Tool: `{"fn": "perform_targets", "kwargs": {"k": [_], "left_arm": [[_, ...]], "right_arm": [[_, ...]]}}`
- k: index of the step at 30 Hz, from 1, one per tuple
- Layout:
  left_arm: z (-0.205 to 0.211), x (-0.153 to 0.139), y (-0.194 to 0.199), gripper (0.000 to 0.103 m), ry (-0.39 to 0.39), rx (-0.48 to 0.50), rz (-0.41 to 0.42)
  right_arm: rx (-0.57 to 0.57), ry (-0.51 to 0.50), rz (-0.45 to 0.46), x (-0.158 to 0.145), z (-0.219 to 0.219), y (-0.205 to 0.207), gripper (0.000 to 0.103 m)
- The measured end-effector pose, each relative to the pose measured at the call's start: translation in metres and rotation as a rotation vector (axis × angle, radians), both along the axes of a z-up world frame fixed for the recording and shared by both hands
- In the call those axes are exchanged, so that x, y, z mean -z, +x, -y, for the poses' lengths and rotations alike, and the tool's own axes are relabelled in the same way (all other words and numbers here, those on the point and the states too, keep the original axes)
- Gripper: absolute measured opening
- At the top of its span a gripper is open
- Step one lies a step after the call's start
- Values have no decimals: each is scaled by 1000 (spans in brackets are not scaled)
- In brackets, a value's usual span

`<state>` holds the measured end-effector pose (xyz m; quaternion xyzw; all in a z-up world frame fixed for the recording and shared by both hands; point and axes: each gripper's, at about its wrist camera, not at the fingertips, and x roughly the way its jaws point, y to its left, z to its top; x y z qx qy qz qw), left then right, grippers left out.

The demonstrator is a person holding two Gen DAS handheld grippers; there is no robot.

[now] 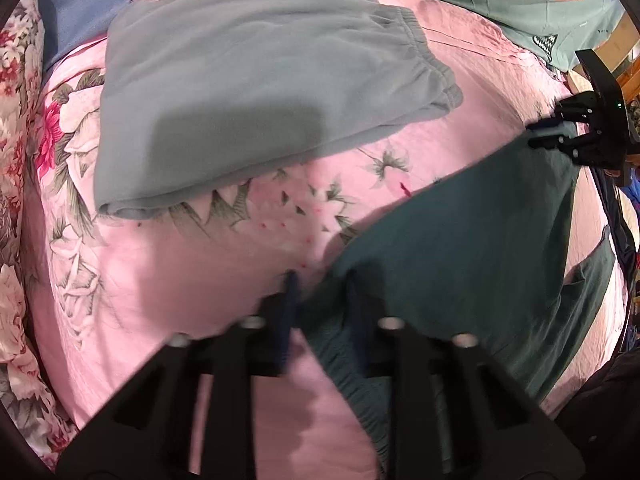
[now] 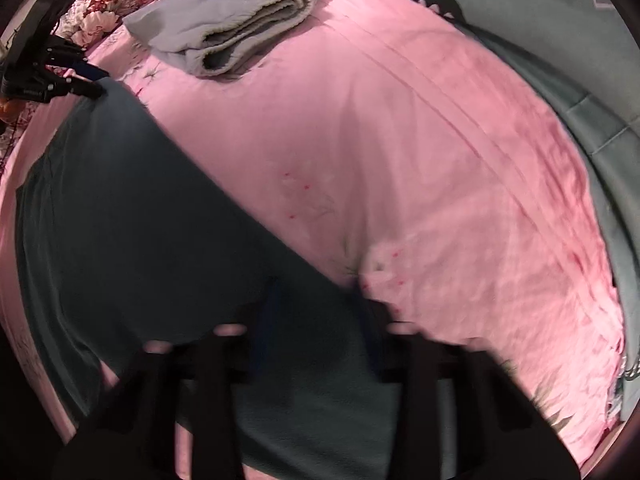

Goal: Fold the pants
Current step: 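Grasp the pants waistband with the left gripper while the right gripper grasps a leg hem, then lift and fold one leg over the other leg, then open both grippers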

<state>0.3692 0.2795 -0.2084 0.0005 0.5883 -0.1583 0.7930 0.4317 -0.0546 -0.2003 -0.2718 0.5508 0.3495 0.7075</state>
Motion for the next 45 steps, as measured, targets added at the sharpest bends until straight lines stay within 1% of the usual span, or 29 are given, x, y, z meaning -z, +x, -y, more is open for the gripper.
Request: {"fn": "perform_targets", "kwargs": {"k": [1,2,5,7,10,13,14,16,18,21,24,27,30,32,36,38,39,41,42,43,44,45], "left_arm": [[-1,-1,0,13,-9,0,4],[-1,-2,-2,12,-11,4,13],[4,-13,-11,11,10,35,60],[6,-25,-17,11,12,44,93],[8,-50,-34,10,9,52,148],[13,-83,-67,10,11,101,215],[11,-90,-80,10,15,119,228],[17,-102,-103,10,23,146,242],[19,-107,-128,10,18,162,237],[22,-101,-162,10,21,172,206],[26,-83,-192,10,12,167,154],[34,-60,-215,11,37,173,109],[37,-39,-229,11,55,159,87],[35,-27,-232,10,57,134,76],[36,-15,-240,11,83,127,83],[38,-13,-242,12,104,127,93],[40,-12,-244,14,116,126,93],[43,-10,-247,16,156,134,90],[45,-12,-250,24,178,139,96],[46,-13,-252,34,203,138,96],[47,-16,-256,54,246,130,102],[48,-22,-260,61,284,121,125]], "right_arm": [[0,-5,-14,0,0,0,3],[-20,-25,-7,-1,-1,-5,3],[-38,-44,16,-10,-3,-21,2],[-20,-23,39,-24,0,-32,2],[-5,6,80,-57,9,-57,2],[-16,19,117,-91,15,-92,2],[-20,26,125,-102,18,-109,2],[-29,36,129,-114,14,-140,2],[-38,40,122,-121,17,-173,2],[-59,21,92,-110,15,-220,2],[-57,0,33,-82,15,-259,2],[-59,-36,-3,-56,15,-289,2],[-37,-59,-22,-34,15,-303,2],[0,-52,-44,-23,15,-306,2],[45,-48,-56,-10,14,-311,3],[49,-68,-38,-3,11,-315,3],[50,-78,-39,2,10,-316,3],[63,-84,-23,5,7,-318,5],[79,-83,-27,4,4,-318,13],[94,-79,-37,2,3,-318,35],[110,-76,-45,-2,1,-319,44],[127,-70,-32,-7,1,-321,48]]}}
